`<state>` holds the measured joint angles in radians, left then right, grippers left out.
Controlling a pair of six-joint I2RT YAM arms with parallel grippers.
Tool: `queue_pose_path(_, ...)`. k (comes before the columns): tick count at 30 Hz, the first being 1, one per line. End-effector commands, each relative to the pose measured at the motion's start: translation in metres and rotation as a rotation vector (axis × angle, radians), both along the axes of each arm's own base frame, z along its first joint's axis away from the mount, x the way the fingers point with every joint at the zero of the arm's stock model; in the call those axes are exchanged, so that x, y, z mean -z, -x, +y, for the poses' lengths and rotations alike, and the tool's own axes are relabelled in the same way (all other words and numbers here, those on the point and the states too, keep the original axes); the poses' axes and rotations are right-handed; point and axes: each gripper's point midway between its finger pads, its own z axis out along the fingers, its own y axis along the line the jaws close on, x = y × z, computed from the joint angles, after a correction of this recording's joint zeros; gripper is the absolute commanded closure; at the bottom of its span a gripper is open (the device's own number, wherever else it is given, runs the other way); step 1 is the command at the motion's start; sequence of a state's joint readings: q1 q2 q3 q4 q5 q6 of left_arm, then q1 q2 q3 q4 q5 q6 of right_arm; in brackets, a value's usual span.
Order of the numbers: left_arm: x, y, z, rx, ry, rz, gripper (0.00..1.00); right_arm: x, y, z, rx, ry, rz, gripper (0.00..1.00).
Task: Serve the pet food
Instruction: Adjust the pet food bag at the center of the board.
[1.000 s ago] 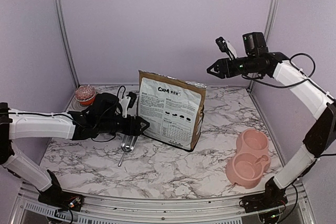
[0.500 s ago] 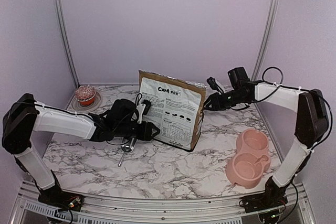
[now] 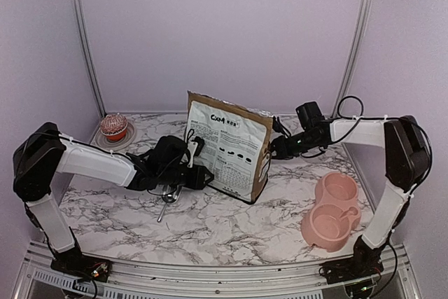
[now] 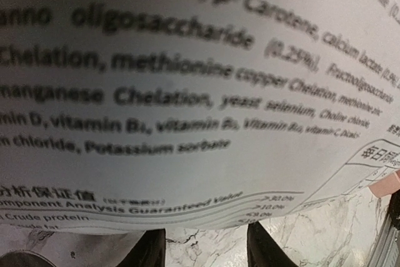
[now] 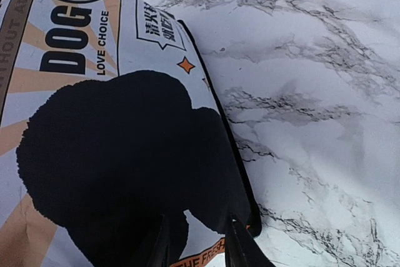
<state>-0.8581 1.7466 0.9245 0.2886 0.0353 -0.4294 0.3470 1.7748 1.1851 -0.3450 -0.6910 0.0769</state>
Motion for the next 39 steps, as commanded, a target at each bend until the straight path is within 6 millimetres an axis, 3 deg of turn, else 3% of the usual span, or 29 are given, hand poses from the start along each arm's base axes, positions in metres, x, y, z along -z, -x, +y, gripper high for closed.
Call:
queue_pose_path(1,-0.016,-0.033,0.003,-0.053,0.015,-0.085,0.55,0.001,0.027,0.025,-0.098,-0.036,0.039,0.71)
queue_pose_path(11,-0.037,-0.067,0.014,-0.064,0.035,-0.139,0.52,-0.017,0.070,0.055,-0.226,-0.137,0.092,0.69)
queue_pose_path(15,-0.054,-0.067,0.006,-0.031,0.069,-0.158,0.50,-0.026,0.066,0.053,-0.211,-0.118,0.067,0.68)
queue_pose_path(20,-0.079,-0.061,0.010,-0.036,0.112,-0.178,0.48,-0.046,0.042,0.043,-0.135,-0.034,-0.028,0.68)
queue_pose_path(25,-0.103,-0.055,0.021,-0.064,0.132,-0.192,0.48,-0.083,0.015,0.029,-0.047,0.024,-0.143,0.67)
queue_pose_path(30,-0.129,-0.057,0.036,-0.128,0.127,-0.236,0.43,-0.142,-0.002,0.020,0.011,0.033,-0.291,0.61)
queue_pose_path(33,-0.146,-0.061,0.042,-0.164,0.116,-0.263,0.33,-0.178,-0.004,0.023,0.020,-0.015,-0.351,0.60)
queue_pose_path(34,-0.152,-0.062,0.044,-0.177,0.111,-0.270,0.19,-0.191,-0.003,0.026,0.017,-0.041,-0.368,0.60)
queue_pose_path(36,-0.164,-0.065,0.048,-0.198,0.116,-0.293,0.02,-0.205,-0.001,0.031,0.007,-0.082,-0.375,0.59)
queue_pose_path(39,-0.178,-0.068,0.060,-0.243,0.129,-0.362,0.01,-0.223,0.003,0.040,-0.012,-0.116,-0.398,0.59)
